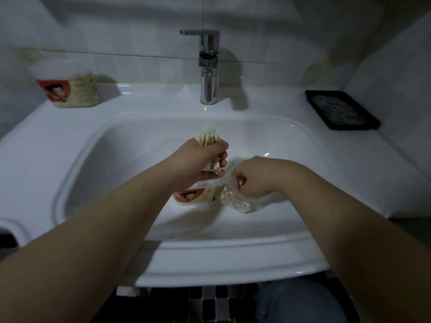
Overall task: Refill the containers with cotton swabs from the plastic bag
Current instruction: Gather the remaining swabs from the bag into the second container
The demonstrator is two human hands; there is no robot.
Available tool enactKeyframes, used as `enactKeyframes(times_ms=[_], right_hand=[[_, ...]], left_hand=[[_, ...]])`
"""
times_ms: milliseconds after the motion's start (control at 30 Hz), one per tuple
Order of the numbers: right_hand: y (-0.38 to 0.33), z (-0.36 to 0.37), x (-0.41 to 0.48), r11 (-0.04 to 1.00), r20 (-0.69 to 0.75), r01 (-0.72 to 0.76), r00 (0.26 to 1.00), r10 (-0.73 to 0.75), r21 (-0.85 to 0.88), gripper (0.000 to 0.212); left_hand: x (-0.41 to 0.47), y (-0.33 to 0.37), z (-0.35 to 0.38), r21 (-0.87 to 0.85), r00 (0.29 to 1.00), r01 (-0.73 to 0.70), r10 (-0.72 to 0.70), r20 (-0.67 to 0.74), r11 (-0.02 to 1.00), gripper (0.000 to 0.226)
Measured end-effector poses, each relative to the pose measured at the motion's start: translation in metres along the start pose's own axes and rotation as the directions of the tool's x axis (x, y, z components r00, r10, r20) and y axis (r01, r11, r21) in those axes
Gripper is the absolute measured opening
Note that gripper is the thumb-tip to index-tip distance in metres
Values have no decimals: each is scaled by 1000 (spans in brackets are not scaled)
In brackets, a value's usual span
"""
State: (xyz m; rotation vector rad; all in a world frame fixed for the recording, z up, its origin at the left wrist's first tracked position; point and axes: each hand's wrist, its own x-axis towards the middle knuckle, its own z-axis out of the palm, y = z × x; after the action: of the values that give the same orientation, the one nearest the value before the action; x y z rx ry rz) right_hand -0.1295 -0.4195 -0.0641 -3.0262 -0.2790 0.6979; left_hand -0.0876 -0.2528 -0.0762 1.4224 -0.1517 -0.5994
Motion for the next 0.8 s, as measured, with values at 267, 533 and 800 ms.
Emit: enactKeyframes(times_ms=[267, 533, 800], right_hand=[[1, -6, -2, 992, -127, 29, 992, -13, 126, 20], [14, -9, -3, 970, -296, 34, 954, 41, 242, 12], [20, -12, -11, 930, -315, 34, 945, 90, 367, 24]], left_hand=[[0, -3, 0, 126, 999, -16, 11, 38, 992, 7], [1, -7, 4, 412, 999, -20, 32, -23, 911, 8], [4, -11, -4, 549, 997, 9, 38, -74, 835, 16]])
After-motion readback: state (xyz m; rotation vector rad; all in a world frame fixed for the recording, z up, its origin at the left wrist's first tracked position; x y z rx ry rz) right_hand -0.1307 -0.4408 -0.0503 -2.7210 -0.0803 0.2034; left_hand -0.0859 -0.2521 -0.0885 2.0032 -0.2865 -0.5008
